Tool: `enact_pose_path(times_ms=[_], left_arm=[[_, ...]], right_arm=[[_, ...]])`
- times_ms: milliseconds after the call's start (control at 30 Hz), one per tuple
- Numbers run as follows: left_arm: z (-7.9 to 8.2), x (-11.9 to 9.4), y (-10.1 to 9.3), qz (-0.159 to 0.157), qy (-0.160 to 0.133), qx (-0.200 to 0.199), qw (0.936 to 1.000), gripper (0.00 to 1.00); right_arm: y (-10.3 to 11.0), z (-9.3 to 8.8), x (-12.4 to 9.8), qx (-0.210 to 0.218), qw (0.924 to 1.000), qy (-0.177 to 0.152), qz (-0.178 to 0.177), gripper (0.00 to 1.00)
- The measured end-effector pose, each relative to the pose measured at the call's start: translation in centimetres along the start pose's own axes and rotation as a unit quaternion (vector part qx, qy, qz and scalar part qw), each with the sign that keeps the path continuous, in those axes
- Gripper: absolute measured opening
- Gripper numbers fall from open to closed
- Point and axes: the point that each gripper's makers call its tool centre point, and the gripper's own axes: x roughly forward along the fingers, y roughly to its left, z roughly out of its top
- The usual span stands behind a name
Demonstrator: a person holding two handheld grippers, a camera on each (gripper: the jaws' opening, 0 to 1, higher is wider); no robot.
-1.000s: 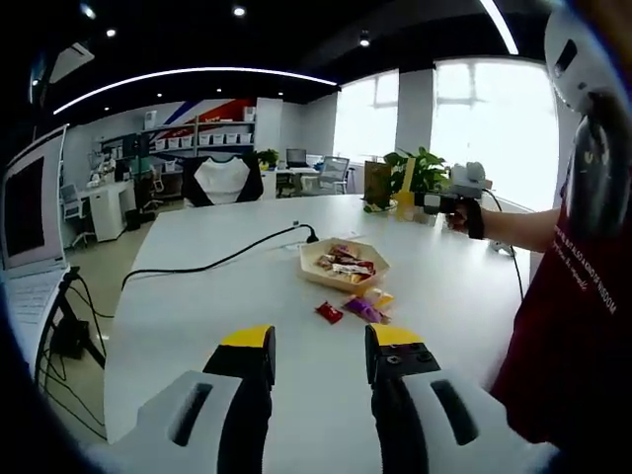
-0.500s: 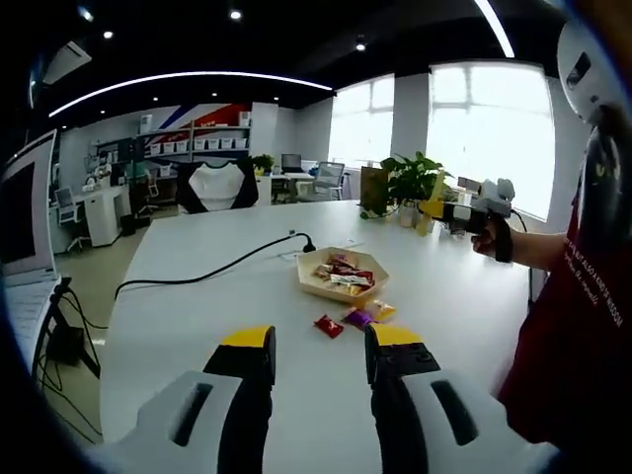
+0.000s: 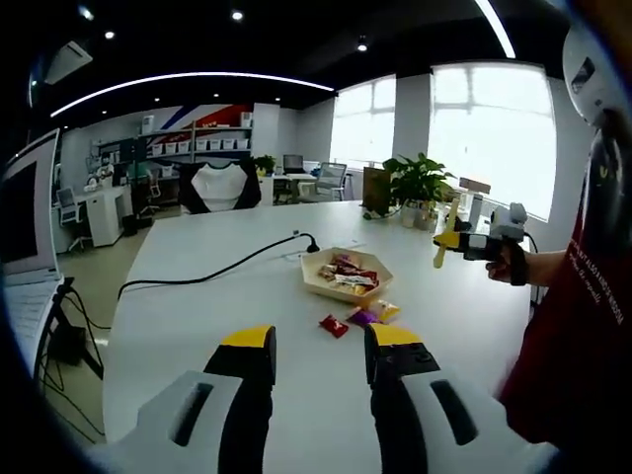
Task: Place the target food into the container with the food tongs after gripping and lifting it, then release it inside without dropping or visibly crushing the food.
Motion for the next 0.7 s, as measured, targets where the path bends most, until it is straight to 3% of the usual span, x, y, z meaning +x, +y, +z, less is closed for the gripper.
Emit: enact_pose_path(times_ms=[67, 200, 333, 567, 700], left_arm=[[-0.1, -0.1, 0.0, 0.001, 0.0, -0.001, 1.0, 0.38], [-0.4, -0.5, 0.0, 0.004, 0.003, -0.001, 1.0, 0.38], [-0.5, -1.1, 0.1, 0.009, 0.005, 0.0, 0.9999, 0.38], [-0.9, -2.5, 0.7, 0.024, 0.014, 0.001, 0.9996, 0.38], [-1.4, -3.2, 0.9, 0.031, 0.021, -0.001, 0.9993, 0.38]], right_arm=[[0.1, 0.0, 0.3, 0.058, 0.9982, -0.009, 0.006, 0.25], [-1.1, -1.1, 1.3, 0.091, 0.9957, -0.006, -0.018, 0.24], [0.0, -2.7, 2.6, 0.068, 0.9973, 0.011, -0.024, 0.24], [0.0, -5.8, 5.1, -0.002, 0.9964, 0.045, -0.072, 0.24], [1.2, -6.8, 6.1, -0.005, 0.996, 0.047, -0.075, 0.24]])
